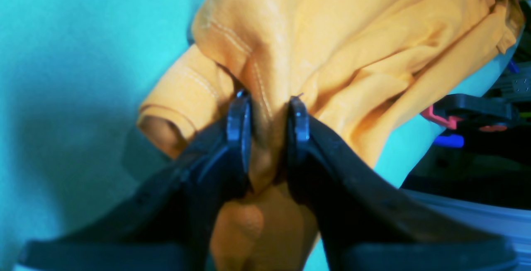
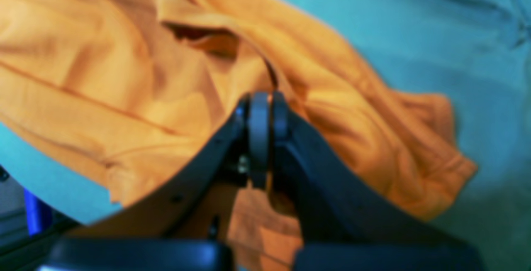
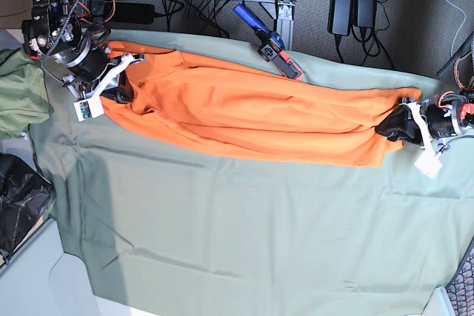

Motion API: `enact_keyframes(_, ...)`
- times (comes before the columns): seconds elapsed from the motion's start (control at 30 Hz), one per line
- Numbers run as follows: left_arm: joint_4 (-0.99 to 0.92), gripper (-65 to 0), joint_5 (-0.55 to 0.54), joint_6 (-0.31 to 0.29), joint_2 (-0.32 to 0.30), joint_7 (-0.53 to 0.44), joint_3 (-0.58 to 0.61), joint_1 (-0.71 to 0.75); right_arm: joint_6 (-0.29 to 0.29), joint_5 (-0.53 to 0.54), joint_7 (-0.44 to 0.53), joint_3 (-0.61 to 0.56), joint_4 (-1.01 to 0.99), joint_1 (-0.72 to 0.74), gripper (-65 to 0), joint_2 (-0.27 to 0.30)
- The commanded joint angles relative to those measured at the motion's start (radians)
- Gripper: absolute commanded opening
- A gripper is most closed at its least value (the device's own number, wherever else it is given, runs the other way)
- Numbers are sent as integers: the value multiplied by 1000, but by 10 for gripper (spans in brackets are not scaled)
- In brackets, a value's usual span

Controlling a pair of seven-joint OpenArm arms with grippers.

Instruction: Fold the T-shirt properly

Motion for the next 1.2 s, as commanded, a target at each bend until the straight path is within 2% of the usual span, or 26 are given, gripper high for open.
enact_keyframes(0.0,6,-474,25,-4,-16,35,1,3,109,5,20,10,16,8,-650,17)
enact_keyframes(0.1,6,-474,26,-4,-14,27,1,3,109,5,32,10,16,9,-648,16)
enact_keyframes(0.2,6,-474,33,-4,-11,16,1,3,109,2,45,10,16,11,-335,16)
enact_keyframes(0.23,6,-474,32,-4,-10,16,1,3,109,-3,55,10,16,11,-267,14)
enact_keyframes(0.27,6,-474,33,-4,-8,16,1,3,109,-5,58,10,17,11,-236,11)
enact_keyframes(0.43,6,-473,33,-4,-8,17,1,3,109,-45,58,68,80,14,-235,-40)
enact_keyframes(0.63,6,-473,48,-4,-9,17,1,3,109,-106,53,269,110,13,-235,-48)
enact_keyframes(0.73,6,-473,47,-4,-9,8,1,3,109,-112,14,355,101,4,-237,-10)
enact_keyframes(0.83,6,-473,47,-4,-8,-6,1,3,109,-112,8,379,79,-32,-245,51)
enact_keyframes(0.87,6,-473,47,-4,-8,-13,1,3,109,-112,8,379,69,-46,-286,69)
enact_keyframes(0.97,7,-474,47,-4,-8,-14,1,3,109,-112,8,379,42,-76,-497,103)
enact_keyframes(1.0,7,-473,47,-4,-8,-14,1,3,109,-113,8,379,34,-81,-537,106)
enact_keyframes(1.1,6,-473,47,-4,-9,-14,1,3,118,-133,0,378,31,-109,-548,123)
enact_keyframes(1.17,6,-473,47,-4,-8,-19,1,3,146,-143,1,378,31,-137,-524,142)
